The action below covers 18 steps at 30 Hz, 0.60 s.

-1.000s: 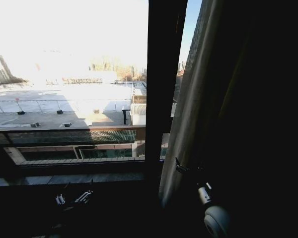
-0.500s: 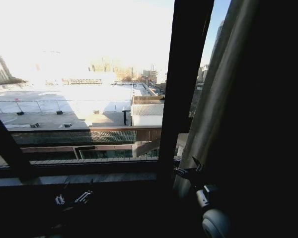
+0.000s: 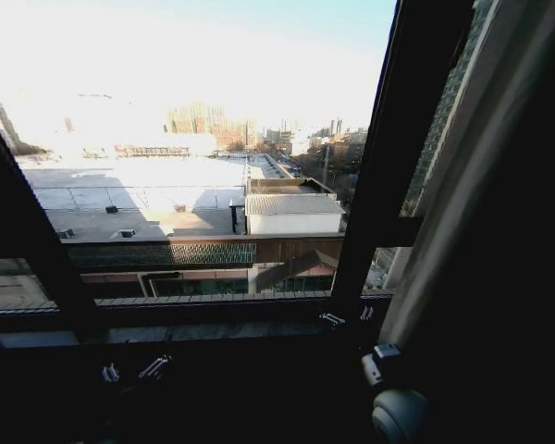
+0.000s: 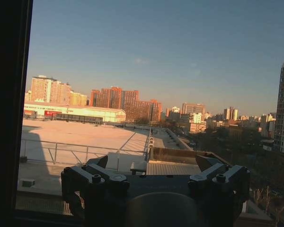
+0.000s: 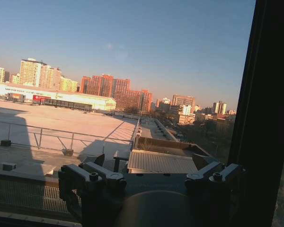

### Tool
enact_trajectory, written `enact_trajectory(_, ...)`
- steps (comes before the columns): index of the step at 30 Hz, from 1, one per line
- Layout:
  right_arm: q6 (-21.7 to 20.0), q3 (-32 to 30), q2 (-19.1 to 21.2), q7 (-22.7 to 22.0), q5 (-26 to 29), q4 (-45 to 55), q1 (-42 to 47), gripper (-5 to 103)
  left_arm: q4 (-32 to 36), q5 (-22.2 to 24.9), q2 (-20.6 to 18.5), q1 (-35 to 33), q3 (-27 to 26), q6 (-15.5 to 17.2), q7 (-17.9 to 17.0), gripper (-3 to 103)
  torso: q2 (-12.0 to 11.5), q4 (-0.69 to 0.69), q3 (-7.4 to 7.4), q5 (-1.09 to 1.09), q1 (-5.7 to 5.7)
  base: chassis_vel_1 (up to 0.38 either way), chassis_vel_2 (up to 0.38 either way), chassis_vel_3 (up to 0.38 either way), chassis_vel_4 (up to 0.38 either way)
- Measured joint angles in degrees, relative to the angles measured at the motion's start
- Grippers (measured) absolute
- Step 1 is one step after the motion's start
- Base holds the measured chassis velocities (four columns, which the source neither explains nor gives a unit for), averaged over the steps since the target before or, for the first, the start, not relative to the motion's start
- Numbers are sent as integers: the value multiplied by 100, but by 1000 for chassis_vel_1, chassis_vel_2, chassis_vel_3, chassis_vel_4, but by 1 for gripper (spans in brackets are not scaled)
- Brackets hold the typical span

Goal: Open the curtains by pulling them apart, changing their state from closed to fully open.

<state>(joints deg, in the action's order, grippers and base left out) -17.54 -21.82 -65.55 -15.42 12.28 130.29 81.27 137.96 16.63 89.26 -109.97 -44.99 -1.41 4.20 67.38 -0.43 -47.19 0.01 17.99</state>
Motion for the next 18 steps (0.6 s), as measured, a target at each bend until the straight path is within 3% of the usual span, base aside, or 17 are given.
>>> enact_trajectory(18, 60, 72, -49, 13, -115, -38, 11, 100, -12, -25, 10, -21, 22, -26, 14, 100, 0, -1, 0, 0, 0, 355, 347, -347, -348)
